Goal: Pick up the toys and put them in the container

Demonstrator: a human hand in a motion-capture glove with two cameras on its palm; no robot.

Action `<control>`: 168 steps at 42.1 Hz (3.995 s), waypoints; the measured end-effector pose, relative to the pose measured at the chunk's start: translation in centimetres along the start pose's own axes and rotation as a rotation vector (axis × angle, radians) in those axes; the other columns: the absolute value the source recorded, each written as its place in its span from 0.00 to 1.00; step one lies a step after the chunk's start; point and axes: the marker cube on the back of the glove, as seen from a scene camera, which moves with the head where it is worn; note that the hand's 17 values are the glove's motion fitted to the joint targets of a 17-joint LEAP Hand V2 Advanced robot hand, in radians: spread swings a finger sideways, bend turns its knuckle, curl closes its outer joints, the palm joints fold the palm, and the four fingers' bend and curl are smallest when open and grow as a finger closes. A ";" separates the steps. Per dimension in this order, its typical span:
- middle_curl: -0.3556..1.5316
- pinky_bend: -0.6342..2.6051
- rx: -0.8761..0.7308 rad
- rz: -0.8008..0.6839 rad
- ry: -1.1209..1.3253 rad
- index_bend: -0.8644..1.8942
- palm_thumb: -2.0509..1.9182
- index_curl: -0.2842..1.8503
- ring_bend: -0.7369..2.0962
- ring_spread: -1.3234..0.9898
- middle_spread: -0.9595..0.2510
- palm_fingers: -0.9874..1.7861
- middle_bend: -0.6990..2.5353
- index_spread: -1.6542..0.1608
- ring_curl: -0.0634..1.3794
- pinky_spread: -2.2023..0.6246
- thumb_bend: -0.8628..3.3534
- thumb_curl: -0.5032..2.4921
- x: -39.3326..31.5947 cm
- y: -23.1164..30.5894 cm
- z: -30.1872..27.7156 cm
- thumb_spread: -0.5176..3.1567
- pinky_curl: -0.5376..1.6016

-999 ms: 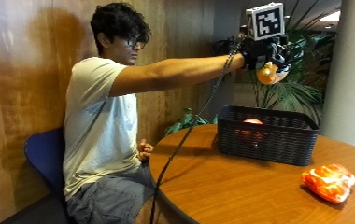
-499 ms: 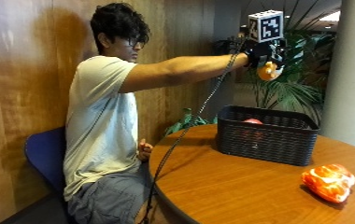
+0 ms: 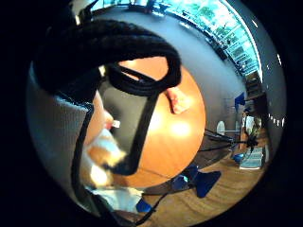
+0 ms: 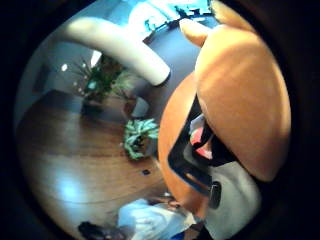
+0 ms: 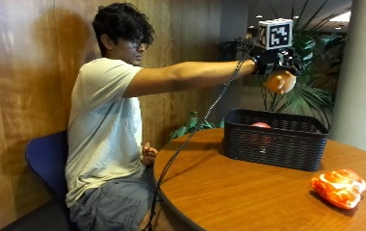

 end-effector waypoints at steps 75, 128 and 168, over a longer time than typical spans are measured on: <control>0.44 0.49 -0.051 0.137 0.124 0.39 0.59 0.36 0.44 0.53 0.74 0.37 0.27 0.74 0.40 0.79 0.20 0.32 11.3 14.7 0.0 0.50 0.39; 0.38 0.48 -0.045 0.191 0.108 0.41 0.58 0.38 0.40 0.55 0.79 0.36 0.27 0.75 0.37 0.79 0.20 0.30 16.6 31.5 6.1 0.52 0.40; 0.37 0.46 -0.046 0.203 0.065 0.41 0.58 0.38 0.39 0.56 0.79 0.36 0.27 0.74 0.37 0.79 0.20 0.29 17.8 32.9 6.2 0.52 0.40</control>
